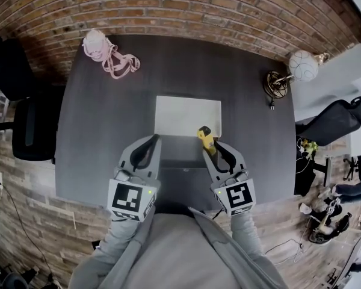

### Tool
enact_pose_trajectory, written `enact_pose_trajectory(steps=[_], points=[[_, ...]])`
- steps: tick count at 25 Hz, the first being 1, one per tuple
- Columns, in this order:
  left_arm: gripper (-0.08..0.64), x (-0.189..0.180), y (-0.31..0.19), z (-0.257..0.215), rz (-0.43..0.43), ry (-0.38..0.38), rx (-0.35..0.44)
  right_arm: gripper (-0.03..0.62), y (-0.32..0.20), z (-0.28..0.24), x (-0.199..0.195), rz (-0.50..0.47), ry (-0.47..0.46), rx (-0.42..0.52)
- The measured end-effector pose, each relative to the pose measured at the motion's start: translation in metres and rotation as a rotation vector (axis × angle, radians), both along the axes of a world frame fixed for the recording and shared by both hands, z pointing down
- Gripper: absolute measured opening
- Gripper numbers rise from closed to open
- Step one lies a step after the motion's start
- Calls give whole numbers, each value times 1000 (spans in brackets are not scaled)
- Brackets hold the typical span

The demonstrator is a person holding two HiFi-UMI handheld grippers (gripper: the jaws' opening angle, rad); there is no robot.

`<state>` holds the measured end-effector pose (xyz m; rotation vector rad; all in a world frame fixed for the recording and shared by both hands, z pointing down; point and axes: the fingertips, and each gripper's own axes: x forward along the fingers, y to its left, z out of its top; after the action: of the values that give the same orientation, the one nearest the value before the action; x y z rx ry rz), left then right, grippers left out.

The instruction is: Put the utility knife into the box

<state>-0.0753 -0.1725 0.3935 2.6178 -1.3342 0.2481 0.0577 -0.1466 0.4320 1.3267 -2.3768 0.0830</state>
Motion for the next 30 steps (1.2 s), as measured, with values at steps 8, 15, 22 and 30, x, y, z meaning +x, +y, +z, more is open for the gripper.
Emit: enact_pose_trajectory(steps=[8, 15, 22, 30], points=[[20, 1, 7, 22, 0, -12, -43, 126, -1, 37, -12, -93, 93, -61], [20, -2, 10, 39, 8, -27, -68, 126, -3, 78, -17, -175, 222, -119], [20, -4, 15, 50, 4, -26, -98, 126, 1, 126, -26, -328, 432, -174], [20, -12, 17, 65, -14, -30, -130, 126, 2, 161, -32, -452, 530, -282]])
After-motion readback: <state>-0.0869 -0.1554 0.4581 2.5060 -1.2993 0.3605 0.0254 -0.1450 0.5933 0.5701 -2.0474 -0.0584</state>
